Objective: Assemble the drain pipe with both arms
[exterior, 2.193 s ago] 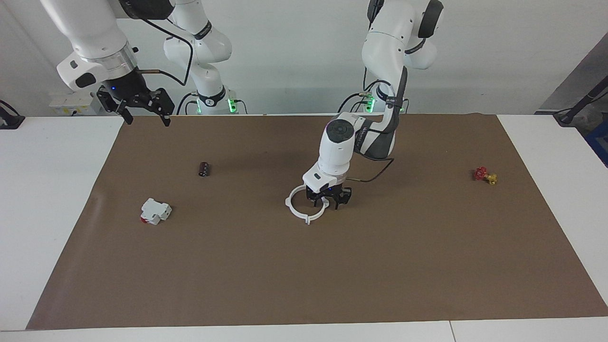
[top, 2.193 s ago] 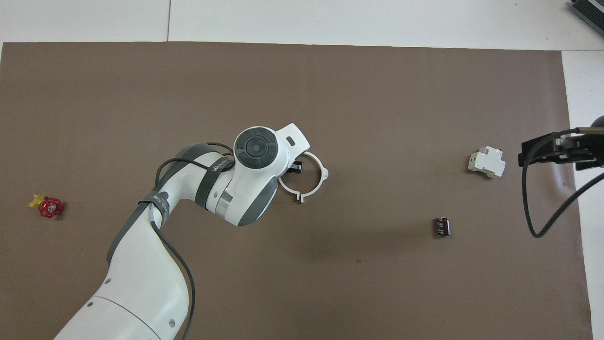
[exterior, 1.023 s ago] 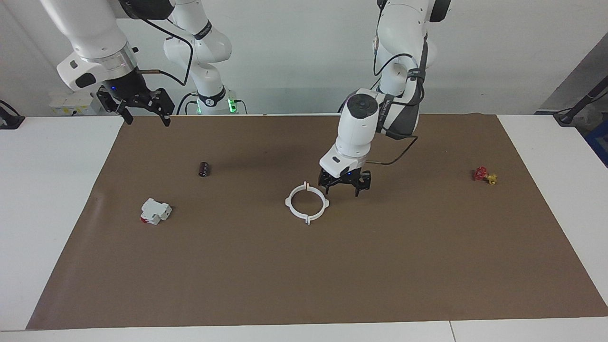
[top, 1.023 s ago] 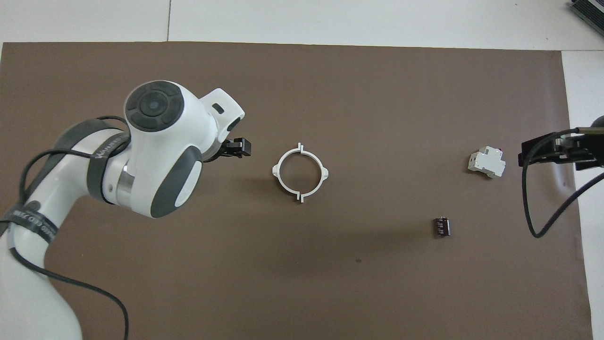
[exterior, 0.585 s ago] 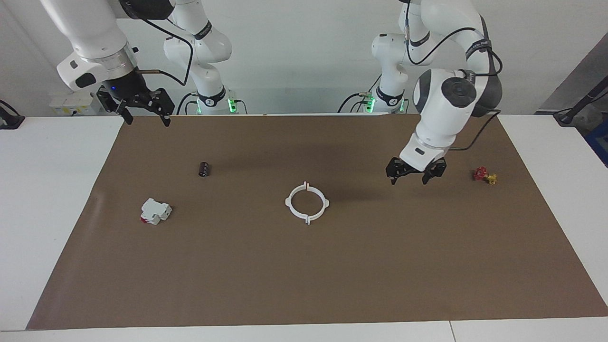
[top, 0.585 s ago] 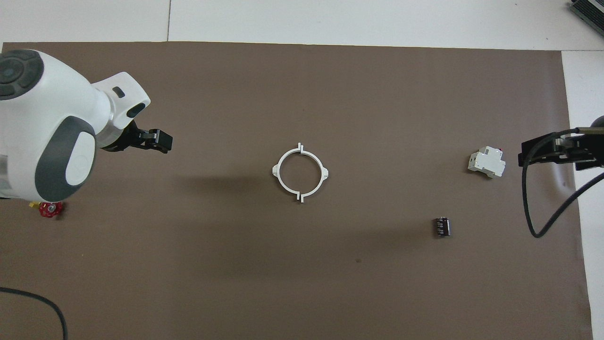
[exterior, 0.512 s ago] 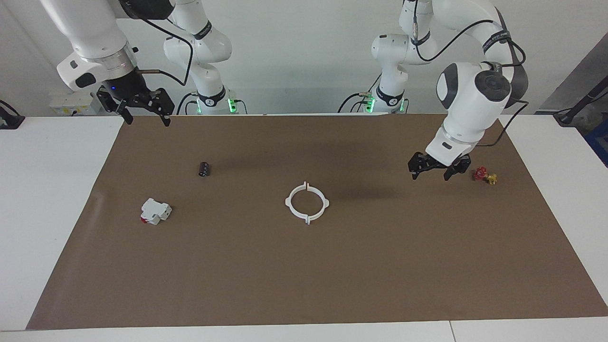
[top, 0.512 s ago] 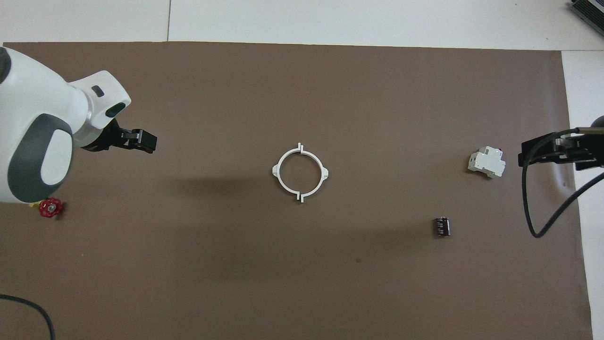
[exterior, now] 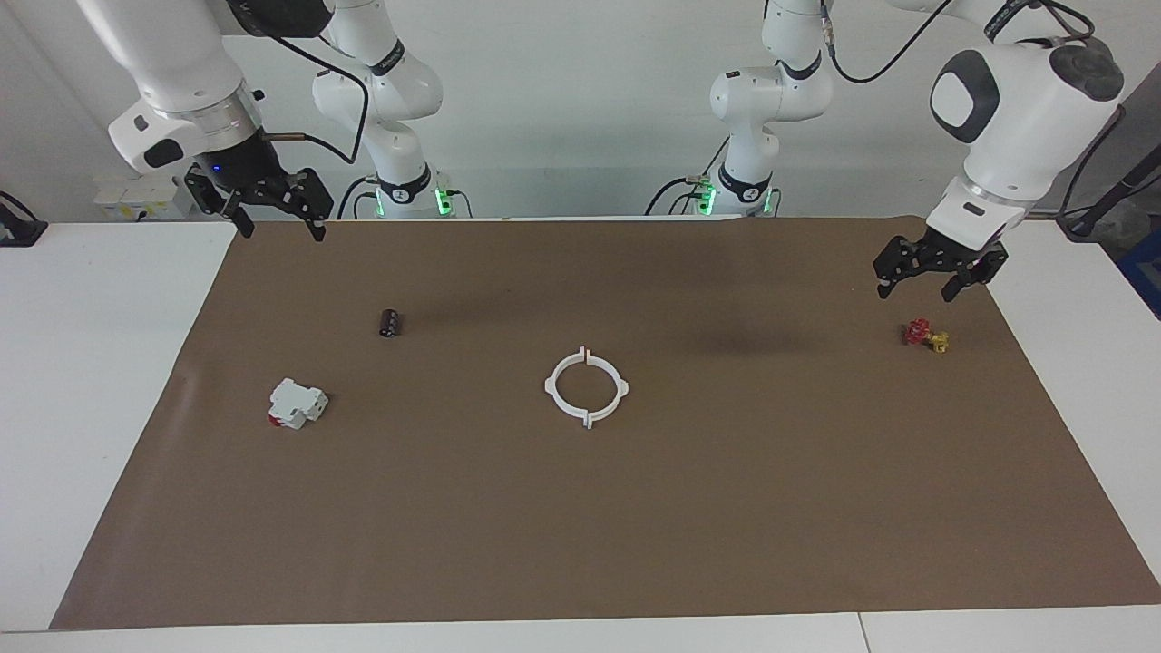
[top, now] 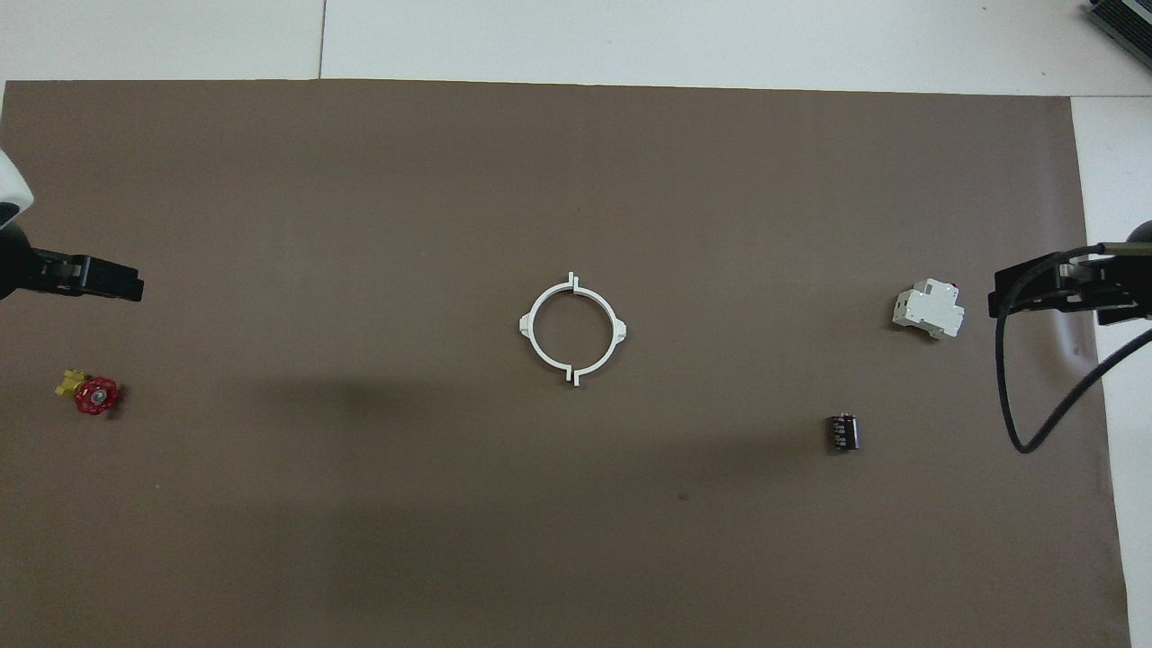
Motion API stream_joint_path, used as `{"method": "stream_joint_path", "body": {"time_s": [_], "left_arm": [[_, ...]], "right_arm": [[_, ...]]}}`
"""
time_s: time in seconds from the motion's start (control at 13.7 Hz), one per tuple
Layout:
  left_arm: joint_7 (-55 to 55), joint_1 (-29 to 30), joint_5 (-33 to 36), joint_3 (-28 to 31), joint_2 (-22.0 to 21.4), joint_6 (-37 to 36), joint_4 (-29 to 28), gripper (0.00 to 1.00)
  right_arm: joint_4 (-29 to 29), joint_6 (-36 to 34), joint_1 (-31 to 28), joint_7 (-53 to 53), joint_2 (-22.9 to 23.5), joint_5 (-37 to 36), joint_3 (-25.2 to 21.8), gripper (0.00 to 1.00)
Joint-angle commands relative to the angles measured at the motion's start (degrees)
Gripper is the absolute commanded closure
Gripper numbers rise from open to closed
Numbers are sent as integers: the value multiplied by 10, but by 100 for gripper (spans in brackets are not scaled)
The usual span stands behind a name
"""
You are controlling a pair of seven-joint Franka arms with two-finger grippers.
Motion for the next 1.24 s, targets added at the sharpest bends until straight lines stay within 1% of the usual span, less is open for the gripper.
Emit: {"method": "stream_joint_path", "body": {"time_s": [0.0, 0.15, 0.37, 0.44, 1.17], "left_arm": [[4, 5, 1, -6, 7, -68, 74, 0], [3, 4, 2, -6, 13, -96, 107, 0], [3, 5, 3, -6, 14, -132, 131, 0], [3, 4, 4, -6, 15, -143, 132, 0], [-1, 7, 1, -6, 4, -155, 115, 0]], "right_arm": [[-3, -7, -2, -11, -3, 11, 0, 0], [-3, -7, -2, -11, -3, 11, 0, 0], [-3, -7, -2, -10, -3, 11, 0, 0], [-2, -7, -2, -11, -3, 11, 0, 0], [-2, -7, -2, -11, -3, 11, 0, 0]]}}
